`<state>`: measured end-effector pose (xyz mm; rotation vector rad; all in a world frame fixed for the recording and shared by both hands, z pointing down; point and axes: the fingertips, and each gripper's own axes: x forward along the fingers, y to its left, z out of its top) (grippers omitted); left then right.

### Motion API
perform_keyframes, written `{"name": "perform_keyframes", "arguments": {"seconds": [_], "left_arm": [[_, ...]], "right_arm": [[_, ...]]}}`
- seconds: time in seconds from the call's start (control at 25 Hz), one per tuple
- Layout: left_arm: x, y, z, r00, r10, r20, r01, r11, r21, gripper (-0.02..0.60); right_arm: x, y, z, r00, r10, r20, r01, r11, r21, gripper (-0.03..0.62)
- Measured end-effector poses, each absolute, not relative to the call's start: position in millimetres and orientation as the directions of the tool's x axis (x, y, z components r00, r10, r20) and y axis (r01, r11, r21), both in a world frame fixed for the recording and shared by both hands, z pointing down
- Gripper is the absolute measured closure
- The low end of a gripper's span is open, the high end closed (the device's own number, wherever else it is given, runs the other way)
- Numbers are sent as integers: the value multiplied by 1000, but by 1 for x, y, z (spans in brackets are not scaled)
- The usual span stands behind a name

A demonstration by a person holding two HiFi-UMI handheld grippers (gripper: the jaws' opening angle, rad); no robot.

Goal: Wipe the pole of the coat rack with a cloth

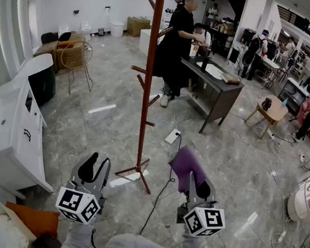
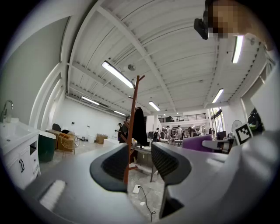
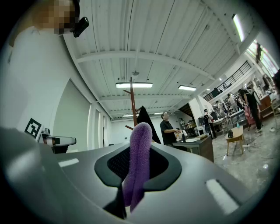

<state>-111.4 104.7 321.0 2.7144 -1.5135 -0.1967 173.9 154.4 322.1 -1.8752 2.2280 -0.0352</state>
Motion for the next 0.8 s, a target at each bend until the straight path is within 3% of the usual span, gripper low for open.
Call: {"name": "perform_keyframes", "arguments": {"seconds": [0.8], "left_arm": [[-85, 109, 324, 494, -865, -85, -863, -500, 76, 413]], "right_arm": [[195, 148, 327, -203, -965, -165, -956, 232, -182, 542]]}}
